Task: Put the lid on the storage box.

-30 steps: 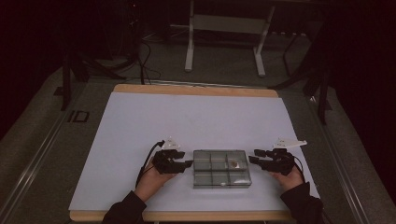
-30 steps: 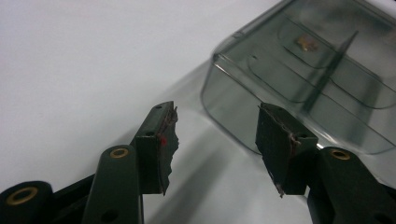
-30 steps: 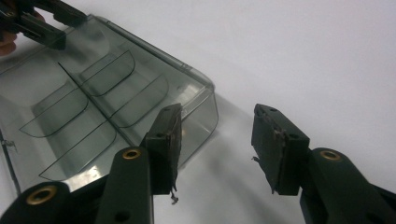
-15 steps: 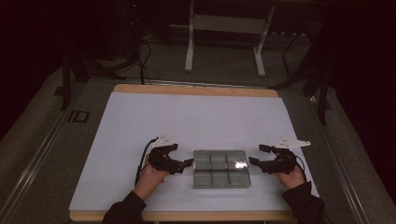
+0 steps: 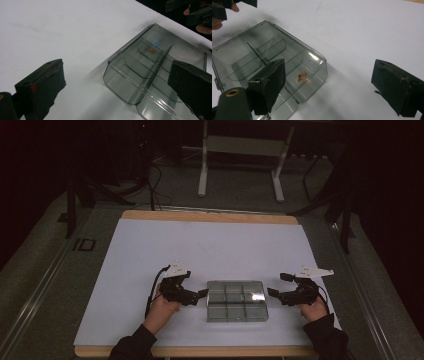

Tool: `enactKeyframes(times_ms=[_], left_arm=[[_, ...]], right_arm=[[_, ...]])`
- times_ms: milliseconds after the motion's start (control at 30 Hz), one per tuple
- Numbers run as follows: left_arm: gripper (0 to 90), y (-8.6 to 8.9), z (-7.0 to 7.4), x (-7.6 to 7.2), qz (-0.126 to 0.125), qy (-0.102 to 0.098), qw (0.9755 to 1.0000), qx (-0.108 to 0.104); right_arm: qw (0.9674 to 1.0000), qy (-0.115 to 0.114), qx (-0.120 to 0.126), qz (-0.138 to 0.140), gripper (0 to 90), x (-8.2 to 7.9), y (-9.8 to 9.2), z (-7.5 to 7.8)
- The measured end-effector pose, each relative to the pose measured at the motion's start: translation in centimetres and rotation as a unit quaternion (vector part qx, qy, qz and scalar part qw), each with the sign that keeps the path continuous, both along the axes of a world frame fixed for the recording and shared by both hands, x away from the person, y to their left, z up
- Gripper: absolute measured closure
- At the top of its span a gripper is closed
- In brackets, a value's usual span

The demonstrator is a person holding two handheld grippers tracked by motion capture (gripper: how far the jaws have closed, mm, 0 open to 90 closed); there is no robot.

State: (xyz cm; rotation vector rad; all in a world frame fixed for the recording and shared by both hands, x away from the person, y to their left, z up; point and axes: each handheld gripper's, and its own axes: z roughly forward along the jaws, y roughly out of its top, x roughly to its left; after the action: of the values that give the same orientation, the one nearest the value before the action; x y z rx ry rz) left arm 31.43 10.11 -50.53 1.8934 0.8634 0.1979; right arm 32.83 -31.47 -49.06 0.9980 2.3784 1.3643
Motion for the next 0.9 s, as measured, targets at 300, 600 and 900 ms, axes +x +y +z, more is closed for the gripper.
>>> enactKeyframes(times_ms=[300, 600, 900], left_arm=[[1.4, 0.7, -0.4, -0.3, -0.002, 0.000, 1.0000, 0.003], [1.5, 1.6, -0.9, -0.7, 0.004, 0.000, 0.9999, 0.011], [1.5, 3.3, -1.6, -1.2, 0.027, 0.002, 0.9995, 0.014]], right_arm=[[0.9999, -0.004, -0.007, -0.010, 12.1, -0.2, -0.5, -0.4], [0.9985, -0.026, -0.021, -0.043, 12.4, -0.8, -1.8, -1.1], [0.9969, -0.034, -0.031, -0.065, 12.4, -1.4, -2.8, -2.0]])
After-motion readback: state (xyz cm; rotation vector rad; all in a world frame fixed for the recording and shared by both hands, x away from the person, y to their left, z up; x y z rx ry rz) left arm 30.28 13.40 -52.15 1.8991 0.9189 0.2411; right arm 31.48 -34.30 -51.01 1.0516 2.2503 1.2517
